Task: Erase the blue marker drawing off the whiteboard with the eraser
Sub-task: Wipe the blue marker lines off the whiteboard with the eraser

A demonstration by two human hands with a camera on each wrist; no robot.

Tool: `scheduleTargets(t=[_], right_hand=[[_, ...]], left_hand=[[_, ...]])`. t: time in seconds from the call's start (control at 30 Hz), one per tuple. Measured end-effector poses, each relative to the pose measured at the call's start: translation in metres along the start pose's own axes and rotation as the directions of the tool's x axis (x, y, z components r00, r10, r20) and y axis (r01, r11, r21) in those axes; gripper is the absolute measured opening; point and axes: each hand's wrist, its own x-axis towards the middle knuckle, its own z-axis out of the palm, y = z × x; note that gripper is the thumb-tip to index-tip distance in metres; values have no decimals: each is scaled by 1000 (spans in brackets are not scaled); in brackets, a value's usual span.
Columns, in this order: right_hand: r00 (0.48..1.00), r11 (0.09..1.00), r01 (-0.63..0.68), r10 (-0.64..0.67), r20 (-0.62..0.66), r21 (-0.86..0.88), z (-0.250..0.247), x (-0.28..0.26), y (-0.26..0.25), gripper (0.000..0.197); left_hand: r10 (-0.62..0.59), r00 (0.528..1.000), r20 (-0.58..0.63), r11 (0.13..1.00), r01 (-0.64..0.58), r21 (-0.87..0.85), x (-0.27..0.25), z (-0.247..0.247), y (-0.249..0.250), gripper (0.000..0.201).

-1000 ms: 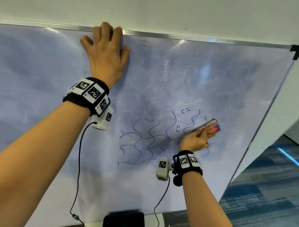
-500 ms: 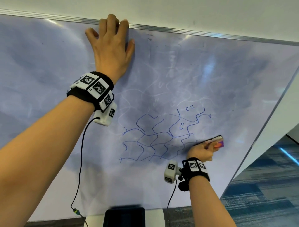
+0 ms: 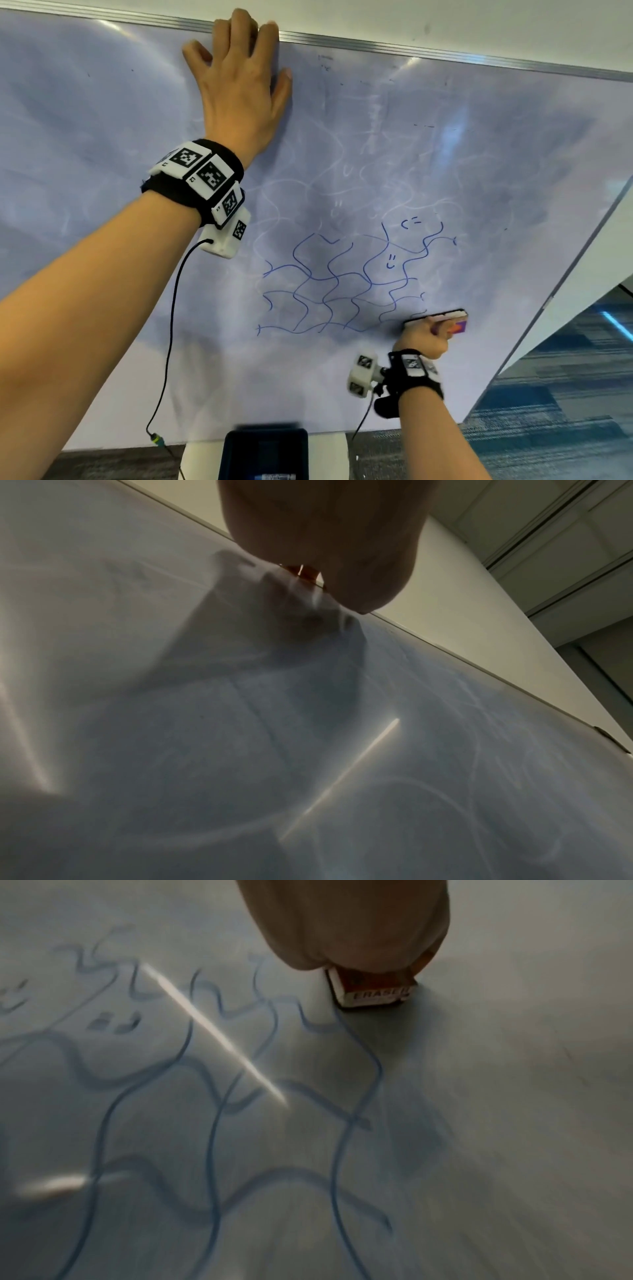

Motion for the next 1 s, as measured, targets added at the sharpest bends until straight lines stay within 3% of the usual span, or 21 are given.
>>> scheduleTargets(t=[0.13, 0.33, 0.4, 0.5, 0.57, 0.63, 0.7, 0.77, 0.83, 0.9, 1.0], right_hand=[[992, 999, -5, -1, 123, 45, 3, -43, 26, 49], [994, 992, -105, 107, 33, -70, -8, 20, 33, 60], [997, 992, -63, 68, 37, -113, -8, 16, 34, 62], [991, 986, 102, -90, 95, -134, 1, -29, 35, 50], [943, 967, 240, -213, 256, -79, 2, -60, 35, 56], [838, 902, 430, -386, 387, -33, -2, -66, 22, 62], [747, 785, 619, -595, 297, 18, 8, -42, -2, 59], [688, 710, 704, -687, 231, 18, 19, -9, -40, 53], [699, 706, 707, -690, 188, -37, 25, 32, -79, 50], [724, 735, 677, -651, 229, -51, 23, 56, -108, 52], [768, 779, 626, -619, 166, 9, 31, 38, -118, 46]], left_hand=[[-9, 1000, -12, 1000, 9, 3, -2, 1, 2, 47], [-4, 1000, -9, 1000, 5, 16, -1, -2, 0, 47], [-5, 1000, -11, 1000, 5, 11, -2, -1, 1, 47], [-8, 1000, -16, 1000, 8, 16, -2, 0, 1, 47], [-9, 1000, -18, 1000, 9, 14, -2, 0, 1, 46], [-7, 1000, -17, 1000, 7, 14, -2, 0, 0, 46], [-2, 1000, -8, 1000, 2, 21, -2, 1, -1, 47], [-8, 1000, -7, 1000, 8, 13, -3, 1, 0, 47], [-16, 1000, -8, 1000, 16, 3, -2, 0, 2, 47], [-20, 1000, -10, 1000, 20, 0, -1, 0, 4, 46], [-19, 1000, -12, 1000, 19, -6, 0, -1, 5, 45]])
